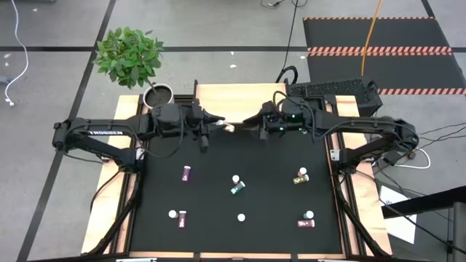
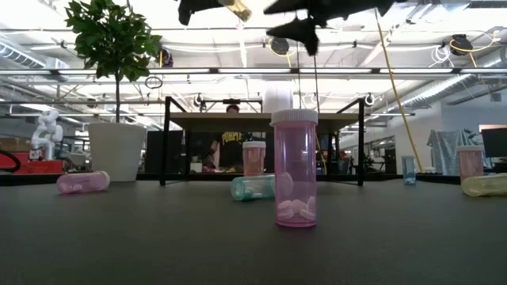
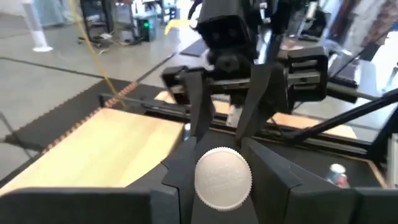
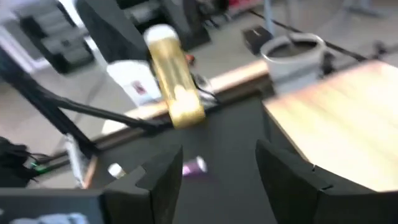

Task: Pick and place medicine bottles onto shelf by color
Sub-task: Put the top left yellow pill bottle on the shelf, then put the top orange pill bottle on the shelf

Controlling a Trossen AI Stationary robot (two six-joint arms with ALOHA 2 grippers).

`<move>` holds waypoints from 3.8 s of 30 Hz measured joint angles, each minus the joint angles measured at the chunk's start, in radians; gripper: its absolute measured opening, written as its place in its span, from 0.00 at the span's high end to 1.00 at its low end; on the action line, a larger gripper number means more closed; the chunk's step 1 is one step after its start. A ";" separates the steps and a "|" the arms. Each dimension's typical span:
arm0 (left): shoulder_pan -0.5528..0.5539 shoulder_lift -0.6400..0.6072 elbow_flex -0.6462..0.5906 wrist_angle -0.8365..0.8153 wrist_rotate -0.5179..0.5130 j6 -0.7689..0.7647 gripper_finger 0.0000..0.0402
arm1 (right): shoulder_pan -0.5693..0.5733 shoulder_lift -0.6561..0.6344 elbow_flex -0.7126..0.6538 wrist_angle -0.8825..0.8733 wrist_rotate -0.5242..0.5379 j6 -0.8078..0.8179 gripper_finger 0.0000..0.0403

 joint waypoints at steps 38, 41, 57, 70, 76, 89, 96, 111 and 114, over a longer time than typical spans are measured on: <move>0.603 0.377 0.202 -0.273 0.002 0.191 0.70 | 0.011 -0.382 -0.294 -0.357 0.286 0.221 0.51; 0.610 0.376 0.202 -0.288 0.001 0.192 0.70 | 0.011 -0.401 -0.317 -0.313 0.282 0.235 0.51; 0.615 0.502 0.488 -0.597 -0.001 0.292 0.70 | 0.012 -0.410 -0.328 -0.230 0.289 0.250 0.51; 0.613 0.519 0.493 -0.654 0.006 0.292 0.70 | 0.011 -0.410 -0.328 -0.229 0.289 0.255 0.51; 0.610 0.519 0.493 -0.645 0.006 0.293 0.70 | 0.011 -0.410 -0.328 -0.228 0.289 0.258 0.51; 0.609 0.519 0.493 -0.647 0.008 0.272 0.70 | 0.011 -0.410 -0.328 -0.223 0.288 0.275 0.51; 0.609 0.519 0.492 -0.647 0.008 0.249 0.69 | 0.011 -0.410 -0.328 -0.222 0.288 0.282 0.51; 0.609 0.520 0.544 -0.656 0.007 0.243 0.39 | 0.011 -0.410 -0.328 -0.222 0.261 0.290 0.51; 0.607 0.520 0.619 -0.731 0.006 0.247 0.33 | 0.011 -0.410 -0.328 -0.222 0.261 0.283 0.51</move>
